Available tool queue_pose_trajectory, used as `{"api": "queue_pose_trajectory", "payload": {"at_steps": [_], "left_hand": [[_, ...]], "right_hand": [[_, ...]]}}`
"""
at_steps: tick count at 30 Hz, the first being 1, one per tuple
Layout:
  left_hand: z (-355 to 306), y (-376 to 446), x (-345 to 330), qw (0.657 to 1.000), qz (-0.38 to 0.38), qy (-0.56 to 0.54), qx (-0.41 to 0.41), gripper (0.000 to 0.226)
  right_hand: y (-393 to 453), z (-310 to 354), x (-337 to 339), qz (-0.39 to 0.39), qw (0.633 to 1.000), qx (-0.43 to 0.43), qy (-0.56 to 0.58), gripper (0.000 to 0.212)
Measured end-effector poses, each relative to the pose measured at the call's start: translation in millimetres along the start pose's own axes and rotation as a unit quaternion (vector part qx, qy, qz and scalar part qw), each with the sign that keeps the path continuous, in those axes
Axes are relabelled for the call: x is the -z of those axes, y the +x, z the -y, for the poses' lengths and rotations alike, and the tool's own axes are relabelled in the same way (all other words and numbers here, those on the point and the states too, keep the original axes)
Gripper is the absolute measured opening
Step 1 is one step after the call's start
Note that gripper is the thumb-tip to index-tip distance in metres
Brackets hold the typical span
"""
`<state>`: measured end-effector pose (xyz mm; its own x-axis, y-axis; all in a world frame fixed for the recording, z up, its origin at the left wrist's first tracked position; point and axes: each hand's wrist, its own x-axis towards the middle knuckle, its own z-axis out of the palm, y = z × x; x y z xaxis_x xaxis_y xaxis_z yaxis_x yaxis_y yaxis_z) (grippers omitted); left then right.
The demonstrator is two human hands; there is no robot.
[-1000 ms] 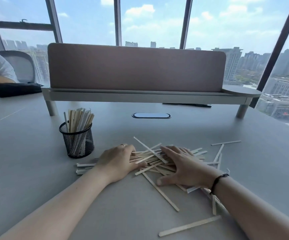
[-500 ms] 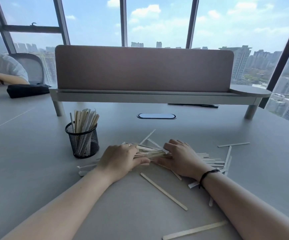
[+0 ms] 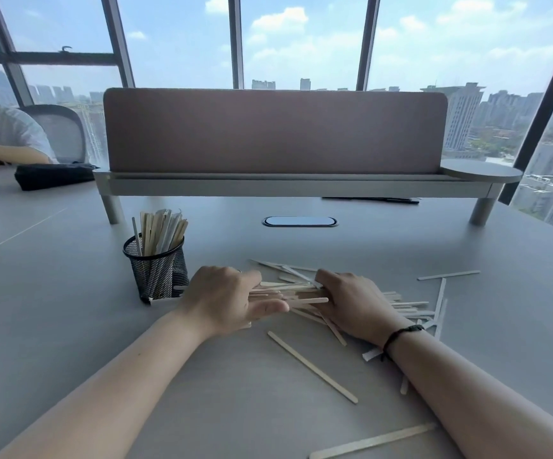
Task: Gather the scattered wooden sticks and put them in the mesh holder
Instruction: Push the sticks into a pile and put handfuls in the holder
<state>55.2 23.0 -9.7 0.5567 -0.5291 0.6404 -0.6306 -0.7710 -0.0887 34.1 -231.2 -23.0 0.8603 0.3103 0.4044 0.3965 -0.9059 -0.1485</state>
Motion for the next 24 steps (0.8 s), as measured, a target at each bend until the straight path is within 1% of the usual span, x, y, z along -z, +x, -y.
{"api": "queue_pose_trajectory", "payload": {"at_steps": [4, 8, 9, 11, 14, 17, 20, 22, 24], "left_hand": [[-2, 6, 9, 0.999, 0.033, -0.015, -0.011, 0.071], [1, 7, 7, 0.998, 0.040, -0.039, -0.012, 0.057], [2, 7, 6, 0.998, 0.045, -0.049, -0.003, 0.055], [3, 8, 7, 0.994, 0.054, -0.084, 0.033, 0.055], [2, 13, 16, 0.982, 0.040, -0.162, 0.085, 0.056], [-1, 21, 31, 0.963, 0.021, -0.243, 0.118, 0.059], [-9, 29, 45, 0.936, -0.018, -0.325, 0.132, 0.059], [-12, 35, 50, 0.915, -0.047, -0.368, 0.158, 0.061], [-12, 40, 51, 0.882, -0.068, -0.425, 0.192, 0.063]], "right_hand": [[-1, 3, 3, -0.054, 0.998, 0.007, 0.004, 0.039], [-2, 2, 5, -0.048, 0.999, 0.011, 0.009, 0.042], [-2, 1, 4, -0.045, 0.999, 0.009, 0.011, 0.041], [-2, 0, 4, -0.049, 0.999, -0.003, 0.008, 0.046], [-2, -4, 5, -0.055, 0.998, -0.038, 0.012, 0.053], [-1, -12, 7, -0.067, 0.995, -0.060, 0.037, 0.057], [-1, -15, 9, -0.083, 0.991, -0.082, 0.069, 0.060], [0, -13, 12, -0.091, 0.988, -0.089, 0.085, 0.061], [2, -9, 17, -0.097, 0.985, -0.099, 0.102, 0.062]]}}
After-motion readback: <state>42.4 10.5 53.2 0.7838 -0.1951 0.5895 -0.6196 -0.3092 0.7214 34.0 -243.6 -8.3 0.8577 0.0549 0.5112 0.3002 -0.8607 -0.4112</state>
